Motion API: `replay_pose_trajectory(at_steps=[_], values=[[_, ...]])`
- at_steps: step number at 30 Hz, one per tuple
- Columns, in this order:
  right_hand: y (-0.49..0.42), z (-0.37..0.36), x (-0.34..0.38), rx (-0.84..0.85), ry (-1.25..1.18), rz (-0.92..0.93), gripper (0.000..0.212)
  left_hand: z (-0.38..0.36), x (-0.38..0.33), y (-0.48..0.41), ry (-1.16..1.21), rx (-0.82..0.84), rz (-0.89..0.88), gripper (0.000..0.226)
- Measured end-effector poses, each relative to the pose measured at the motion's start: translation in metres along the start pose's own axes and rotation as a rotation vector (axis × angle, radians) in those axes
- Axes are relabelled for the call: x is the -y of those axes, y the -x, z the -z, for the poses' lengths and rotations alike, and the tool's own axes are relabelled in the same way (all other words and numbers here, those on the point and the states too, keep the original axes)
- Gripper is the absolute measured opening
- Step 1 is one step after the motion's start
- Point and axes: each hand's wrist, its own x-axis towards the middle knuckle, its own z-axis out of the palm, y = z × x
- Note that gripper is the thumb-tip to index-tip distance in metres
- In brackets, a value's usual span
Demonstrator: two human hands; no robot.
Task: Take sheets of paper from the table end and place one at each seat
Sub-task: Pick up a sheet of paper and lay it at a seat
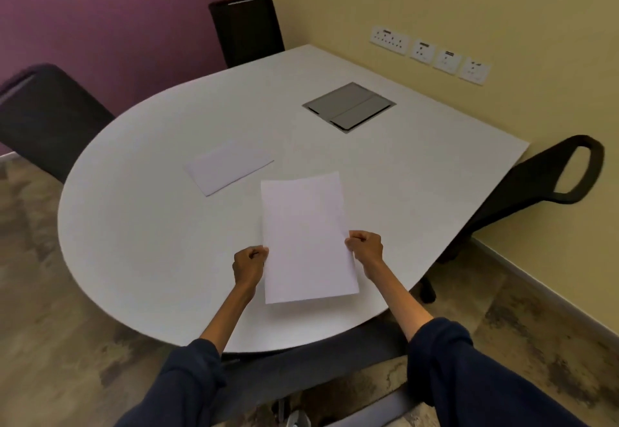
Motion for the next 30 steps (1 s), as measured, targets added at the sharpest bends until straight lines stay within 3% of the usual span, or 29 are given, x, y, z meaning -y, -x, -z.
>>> replay_pose_trajectory(at_steps=[6,9,13,18,30], values=[[-0.031,-0.026,-0.007,0.116,0.154,-0.029,0.015,0.005,0.02,-0.022,-0.09,-0.059,0.117,0.029],[-0.041,-0.039,-0.022,0.155,0.227,-0.03,0.028,0.008,0.032,-0.026,-0.109,-0.086,0.167,0.02],[-0.06,-0.048,-0.035,0.17,0.269,-0.075,0.013,0.006,0.043,-0.036,-0.144,-0.128,0.19,0.018],[-0.069,-0.061,-0.056,0.185,0.326,-0.112,0.011,0.002,0.061,-0.042,-0.215,-0.159,0.231,0.017],[-0.09,-0.081,-0.083,0.219,0.639,0.11,0.016,-0.009,0.093,-0.052,-0.371,-0.199,0.209,0.022]])
